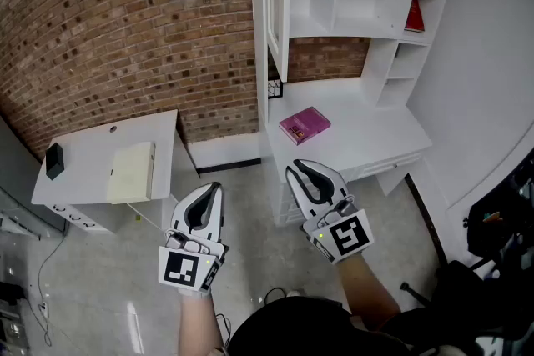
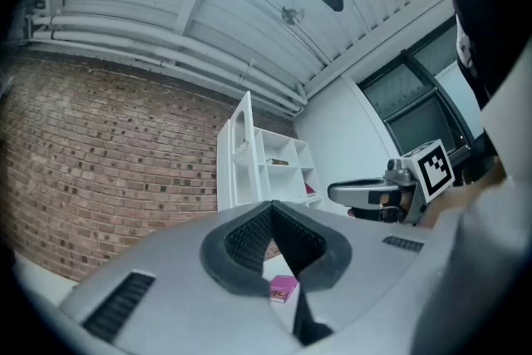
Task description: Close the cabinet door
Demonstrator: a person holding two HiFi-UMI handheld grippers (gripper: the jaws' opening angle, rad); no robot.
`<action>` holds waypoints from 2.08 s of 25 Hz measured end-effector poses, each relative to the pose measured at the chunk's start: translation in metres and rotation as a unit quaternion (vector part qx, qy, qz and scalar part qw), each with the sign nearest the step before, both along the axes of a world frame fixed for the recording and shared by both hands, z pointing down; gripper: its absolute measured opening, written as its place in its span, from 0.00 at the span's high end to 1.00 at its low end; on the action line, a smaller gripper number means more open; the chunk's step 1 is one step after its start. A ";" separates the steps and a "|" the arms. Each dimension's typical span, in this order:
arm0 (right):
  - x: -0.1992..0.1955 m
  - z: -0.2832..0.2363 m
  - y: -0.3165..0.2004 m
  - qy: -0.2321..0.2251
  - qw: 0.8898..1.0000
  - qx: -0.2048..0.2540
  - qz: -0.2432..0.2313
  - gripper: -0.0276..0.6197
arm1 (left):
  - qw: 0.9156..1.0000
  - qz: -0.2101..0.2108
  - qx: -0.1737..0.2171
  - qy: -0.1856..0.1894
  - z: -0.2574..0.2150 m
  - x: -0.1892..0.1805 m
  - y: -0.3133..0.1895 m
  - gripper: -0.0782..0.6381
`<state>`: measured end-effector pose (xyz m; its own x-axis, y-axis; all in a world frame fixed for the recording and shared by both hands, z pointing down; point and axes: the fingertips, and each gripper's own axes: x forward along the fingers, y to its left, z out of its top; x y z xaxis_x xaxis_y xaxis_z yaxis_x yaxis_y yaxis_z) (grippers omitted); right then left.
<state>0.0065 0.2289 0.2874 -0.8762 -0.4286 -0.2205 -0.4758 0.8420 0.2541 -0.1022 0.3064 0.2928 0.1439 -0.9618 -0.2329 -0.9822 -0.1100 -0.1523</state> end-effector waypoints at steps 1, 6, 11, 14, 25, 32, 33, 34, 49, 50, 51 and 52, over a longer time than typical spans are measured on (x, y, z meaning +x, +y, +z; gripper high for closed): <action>0.002 0.001 -0.005 0.001 1.000 0.002 0.002 0.86 | 1.000 0.001 -0.001 0.002 0.002 0.002 -0.005 0.88; 0.009 0.006 -0.032 -0.002 1.000 -0.009 -0.003 0.86 | 1.000 0.000 -0.005 -0.004 0.007 0.011 -0.033 0.88; 0.020 0.008 -0.064 -0.030 0.998 -0.043 -0.023 0.86 | 1.000 -0.011 -0.010 0.002 0.008 0.018 -0.063 0.88; 0.024 0.009 -0.084 -0.038 0.997 -0.050 -0.035 0.86 | 1.000 -0.022 -0.018 -0.008 0.013 0.023 -0.081 0.88; -0.007 0.022 -0.151 -0.031 0.997 -0.066 -0.017 0.85 | 0.999 -0.009 -0.038 -0.015 0.034 0.004 -0.145 0.88; -0.053 0.026 -0.208 -0.027 0.997 -0.063 0.046 0.85 | 0.998 0.052 -0.037 -0.017 0.039 -0.049 -0.213 0.88; -0.059 0.025 -0.216 -0.025 0.996 -0.062 0.056 0.84 | 0.997 0.062 -0.033 -0.020 0.038 -0.058 -0.224 0.88; -0.065 0.025 -0.223 -0.022 0.996 -0.062 0.068 0.84 | 0.997 0.072 -0.030 -0.020 0.038 -0.066 -0.234 0.88; -0.105 0.025 -0.302 -0.046 0.973 -0.080 0.210 0.77 | 0.970 0.239 -0.048 -0.012 0.053 -0.103 -0.353 0.88; -0.105 0.025 -0.304 -0.050 0.972 -0.079 0.217 0.77 | 0.968 0.246 -0.048 -0.016 0.056 -0.104 -0.358 0.88; -0.105 0.024 -0.306 -0.054 0.970 -0.078 0.224 0.77 | 0.966 0.252 -0.048 -0.019 0.058 -0.104 -0.362 0.88; -0.105 0.023 -0.307 -0.058 0.968 -0.076 0.231 0.77 | 0.964 0.260 -0.047 -0.020 0.058 -0.104 -0.366 0.88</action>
<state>-0.0985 -0.0783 0.3107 -0.5558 -0.8044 -0.2097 -0.8288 0.5556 0.0656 -0.2058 -0.0592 0.3512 0.6190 -0.7743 -0.1319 -0.7844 -0.6008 -0.1542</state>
